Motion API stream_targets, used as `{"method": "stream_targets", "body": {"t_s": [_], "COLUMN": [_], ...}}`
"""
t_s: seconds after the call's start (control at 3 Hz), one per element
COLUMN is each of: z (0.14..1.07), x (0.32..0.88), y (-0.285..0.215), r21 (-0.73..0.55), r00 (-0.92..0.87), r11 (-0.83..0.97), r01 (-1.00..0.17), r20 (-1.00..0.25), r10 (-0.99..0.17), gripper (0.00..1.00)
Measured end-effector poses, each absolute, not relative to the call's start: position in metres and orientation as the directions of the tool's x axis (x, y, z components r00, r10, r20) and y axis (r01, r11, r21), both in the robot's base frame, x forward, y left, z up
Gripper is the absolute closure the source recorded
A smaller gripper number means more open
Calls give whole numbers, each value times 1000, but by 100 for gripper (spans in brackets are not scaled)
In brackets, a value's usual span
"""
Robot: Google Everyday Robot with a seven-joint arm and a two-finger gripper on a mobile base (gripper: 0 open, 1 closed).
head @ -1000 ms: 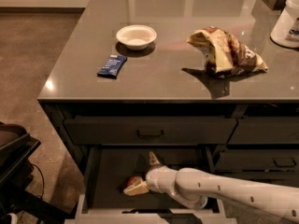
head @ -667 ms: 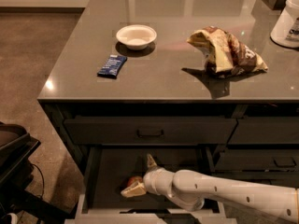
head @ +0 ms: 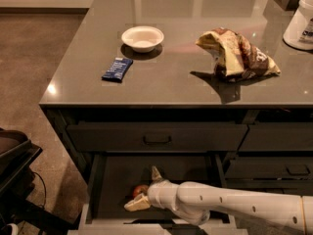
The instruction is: Pick apple from middle drawer and place on counter
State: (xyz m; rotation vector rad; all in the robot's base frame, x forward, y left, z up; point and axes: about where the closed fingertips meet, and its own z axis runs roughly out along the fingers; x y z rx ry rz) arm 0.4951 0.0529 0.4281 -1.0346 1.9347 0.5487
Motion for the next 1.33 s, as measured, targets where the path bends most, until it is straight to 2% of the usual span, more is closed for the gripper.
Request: {"method": "stream_targets", "body": {"t_s": [1.33], "z": [385], "x": [492], "y": [62], "r21": [-2], "r00": [-324], "r11": [550], "r01": [-835], "r20": [-805], "r10": [-496], "gripper": [0]}}
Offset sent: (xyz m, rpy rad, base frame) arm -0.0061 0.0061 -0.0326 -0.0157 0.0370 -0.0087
